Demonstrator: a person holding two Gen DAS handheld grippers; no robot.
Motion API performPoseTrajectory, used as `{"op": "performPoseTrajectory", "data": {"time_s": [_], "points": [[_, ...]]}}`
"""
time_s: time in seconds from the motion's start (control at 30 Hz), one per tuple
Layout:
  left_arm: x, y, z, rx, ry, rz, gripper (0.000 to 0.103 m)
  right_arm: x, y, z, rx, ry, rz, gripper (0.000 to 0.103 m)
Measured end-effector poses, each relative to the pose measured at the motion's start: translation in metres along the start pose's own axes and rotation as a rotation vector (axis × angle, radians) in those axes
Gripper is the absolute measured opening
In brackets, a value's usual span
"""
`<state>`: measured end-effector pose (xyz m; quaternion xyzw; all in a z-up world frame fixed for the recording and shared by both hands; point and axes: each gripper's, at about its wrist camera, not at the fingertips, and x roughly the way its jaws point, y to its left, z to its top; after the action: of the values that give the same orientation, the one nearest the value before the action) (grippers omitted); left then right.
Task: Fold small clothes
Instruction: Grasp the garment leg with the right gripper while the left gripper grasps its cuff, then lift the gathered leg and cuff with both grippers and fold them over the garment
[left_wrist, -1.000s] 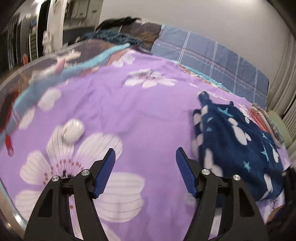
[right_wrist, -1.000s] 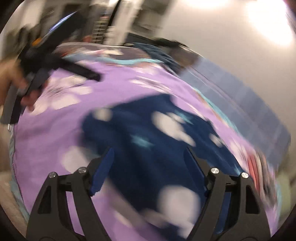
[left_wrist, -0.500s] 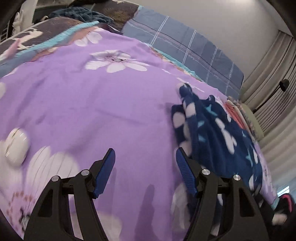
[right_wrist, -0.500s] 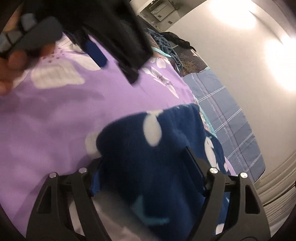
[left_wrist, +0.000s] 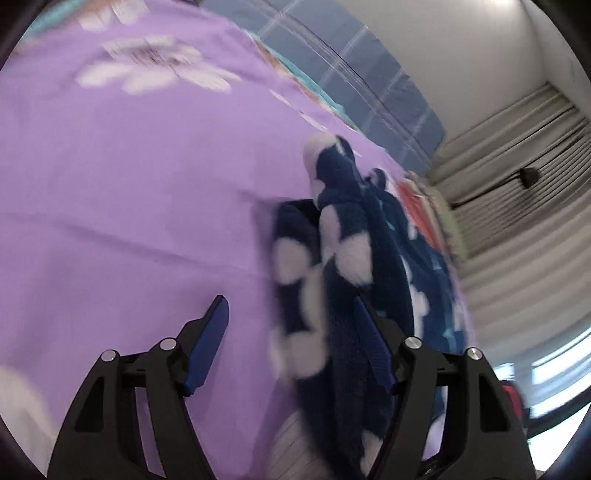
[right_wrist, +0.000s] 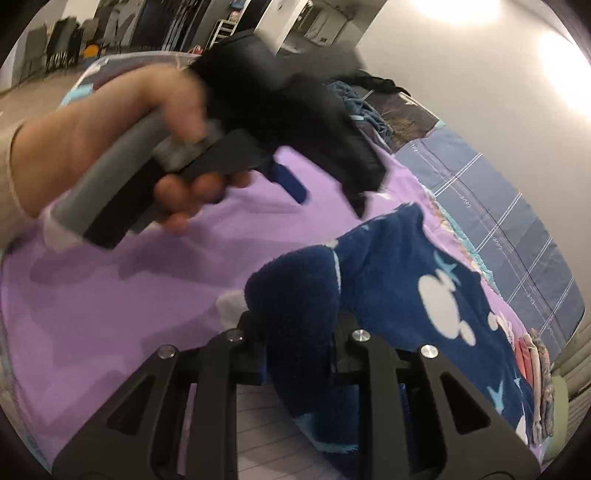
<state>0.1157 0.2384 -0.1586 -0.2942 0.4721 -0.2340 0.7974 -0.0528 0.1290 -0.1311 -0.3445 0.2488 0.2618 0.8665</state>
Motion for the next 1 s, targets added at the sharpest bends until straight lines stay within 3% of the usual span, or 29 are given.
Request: {"op": "performPoseTrajectory", "data": {"time_s": [0.13,0.3,0.37,0.57,0.6,0.63,0.7,0.77,0.83,1.0], "points": [[0.023,0.000,0.025,-0.082,0.049,-0.121,0.073,0.003,-0.001,0.002,0.048,0.004,0.008,0.023],[0.016,-0.004,0.035,-0.113,-0.009,-0.195,0.073,-0.004,-0.005,0.010,0.105,0.002,0.017,0.023],[0.018,-0.004,0.031,-0.110,0.006,-0.206,0.073,-0.004,-0.009,0.009,0.125,0.000,0.027,0.023],[0.037,-0.003,0.025,-0.099,0.038,-0.141,0.073,0.002,-0.005,0.004,0.146,0.005,0.047,0.023],[0.040,-0.009,0.025,-0.075,0.041,-0.125,0.062,0.002,-0.004,0.003,0.145,0.004,0.044,0.023],[0.042,-0.016,0.026,-0.051,0.046,-0.110,0.041,0.002,-0.004,0.003,0.147,0.001,0.043,0.023],[0.038,-0.025,0.031,-0.030,0.022,-0.096,0.033,-0.001,-0.007,0.005,0.167,-0.008,0.041,0.023],[0.019,-0.035,0.035,0.004,-0.035,-0.150,0.031,-0.008,-0.014,0.008,0.192,-0.026,0.033,0.023],[0.009,-0.042,0.038,0.030,-0.056,-0.156,0.031,-0.019,-0.019,0.011,0.209,-0.060,0.026,0.023],[0.032,-0.013,0.016,0.007,-0.003,-0.018,0.034,-0.007,-0.006,0.004,0.171,-0.005,0.057,0.023]]}}
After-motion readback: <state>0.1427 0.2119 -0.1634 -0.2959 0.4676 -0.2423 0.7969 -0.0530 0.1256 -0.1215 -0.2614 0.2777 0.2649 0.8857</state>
